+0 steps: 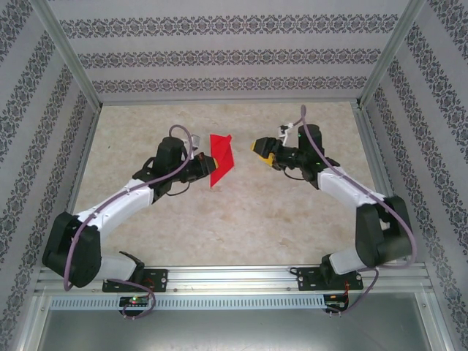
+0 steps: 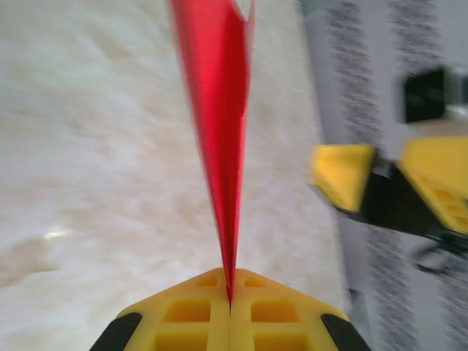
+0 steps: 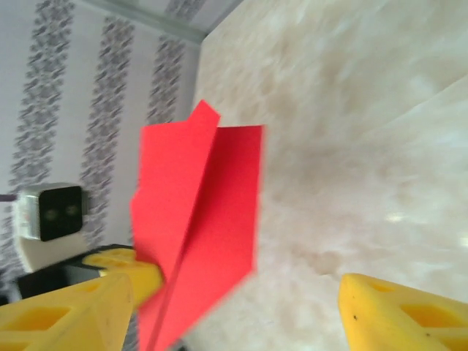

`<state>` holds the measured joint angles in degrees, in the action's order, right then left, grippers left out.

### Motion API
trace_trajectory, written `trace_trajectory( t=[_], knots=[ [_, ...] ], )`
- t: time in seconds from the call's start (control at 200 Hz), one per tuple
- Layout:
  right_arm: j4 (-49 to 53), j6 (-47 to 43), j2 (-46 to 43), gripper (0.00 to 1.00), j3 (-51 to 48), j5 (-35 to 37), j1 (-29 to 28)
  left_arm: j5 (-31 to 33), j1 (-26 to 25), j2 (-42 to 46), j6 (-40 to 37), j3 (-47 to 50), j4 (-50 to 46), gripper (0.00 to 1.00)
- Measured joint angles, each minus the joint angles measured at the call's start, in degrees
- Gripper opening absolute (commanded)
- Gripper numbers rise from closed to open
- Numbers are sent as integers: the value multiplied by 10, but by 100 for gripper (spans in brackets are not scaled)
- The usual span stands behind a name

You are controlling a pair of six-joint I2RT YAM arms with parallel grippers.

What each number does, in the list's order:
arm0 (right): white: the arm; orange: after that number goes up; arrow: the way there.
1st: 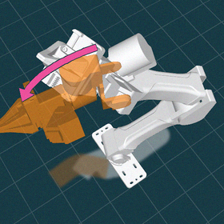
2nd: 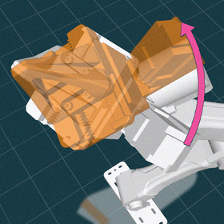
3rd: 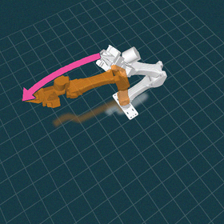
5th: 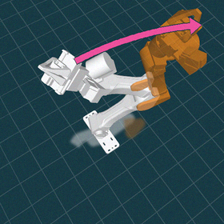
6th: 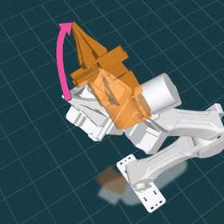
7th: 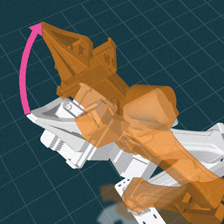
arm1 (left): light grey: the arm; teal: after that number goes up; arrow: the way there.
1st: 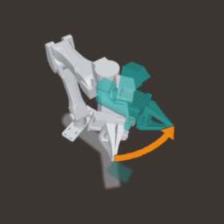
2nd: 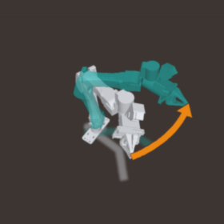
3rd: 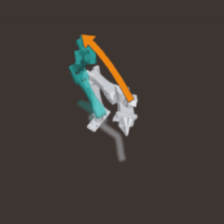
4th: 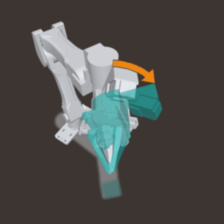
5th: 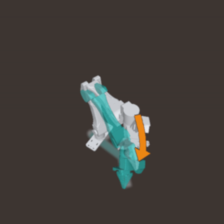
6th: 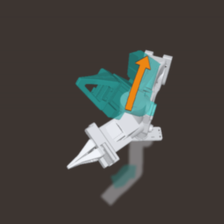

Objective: Fold a paper plane with a square sheet of paper (pick it up from the middle)
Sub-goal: Turn over the paper at the center of the table.

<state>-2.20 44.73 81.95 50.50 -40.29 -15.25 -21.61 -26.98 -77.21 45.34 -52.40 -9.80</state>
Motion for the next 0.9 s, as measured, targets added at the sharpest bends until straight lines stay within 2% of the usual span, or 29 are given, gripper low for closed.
trace_trajectory(
  t=[0.115, 0.26, 0.43, 0.53, 0.684, 0.899],
  knots=[
    [73, -54, -54, 84, -1, 82, 4, 132, -12, 2, -63, -74, -164, 7],
    [117, -86, -91, 85, -17, 160, 4, 290, -53, -19, -100, -149, -327, 7],
    [147, -96, -94, 85, -33, 216, 4, 448, -115, -118, -104, -250, -464, 5],
    [156, -98, -94, 85, -43, 239, 4, 508, -143, -194, -95, -297, -515, 5],
    [164, -96, -94, 84, -60, 266, 10, 532, -170, -297, -85, -343, -541, 11],
    [165, -83, -97, 84, -83, 276, 15, 436, -173, -367, -87, -363, -489, 42]
  ],
)
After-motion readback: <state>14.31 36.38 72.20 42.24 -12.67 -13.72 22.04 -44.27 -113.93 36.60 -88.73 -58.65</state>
